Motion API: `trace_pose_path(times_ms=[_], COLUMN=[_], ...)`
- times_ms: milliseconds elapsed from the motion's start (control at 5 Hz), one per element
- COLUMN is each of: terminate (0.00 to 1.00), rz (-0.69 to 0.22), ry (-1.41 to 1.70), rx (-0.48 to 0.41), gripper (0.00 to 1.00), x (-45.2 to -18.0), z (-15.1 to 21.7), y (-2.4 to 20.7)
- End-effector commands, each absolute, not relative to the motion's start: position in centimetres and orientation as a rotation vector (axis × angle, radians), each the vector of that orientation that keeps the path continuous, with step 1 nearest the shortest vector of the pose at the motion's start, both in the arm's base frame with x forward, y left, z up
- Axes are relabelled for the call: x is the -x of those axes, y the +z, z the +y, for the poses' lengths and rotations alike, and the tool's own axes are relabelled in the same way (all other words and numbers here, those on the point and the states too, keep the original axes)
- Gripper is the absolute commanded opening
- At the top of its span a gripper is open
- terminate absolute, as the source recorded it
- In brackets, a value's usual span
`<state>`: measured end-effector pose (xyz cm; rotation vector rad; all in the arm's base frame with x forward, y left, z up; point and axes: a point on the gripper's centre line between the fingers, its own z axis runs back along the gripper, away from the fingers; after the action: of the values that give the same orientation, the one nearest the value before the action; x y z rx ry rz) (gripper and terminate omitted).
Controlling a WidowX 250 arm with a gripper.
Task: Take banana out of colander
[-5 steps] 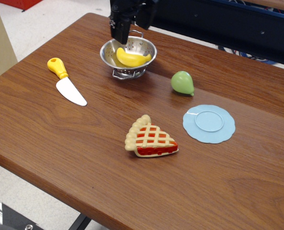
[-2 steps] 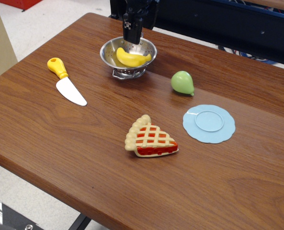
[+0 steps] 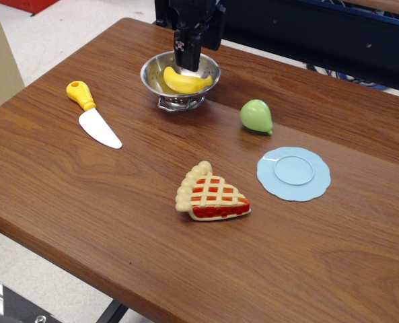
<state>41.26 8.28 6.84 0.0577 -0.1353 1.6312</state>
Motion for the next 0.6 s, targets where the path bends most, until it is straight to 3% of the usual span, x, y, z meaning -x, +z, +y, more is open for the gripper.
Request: trace_pose_path(times_ms=[0,400], terminate=[0.00,0.00], rz=[-0.229,-0.239], ry=[1.623,1.589], rx=[-0.001,-0.014], gripper=[1.00,1.00], x=[-39.6,-38.5], z=[8.7,8.7], y=[10.0,8.8])
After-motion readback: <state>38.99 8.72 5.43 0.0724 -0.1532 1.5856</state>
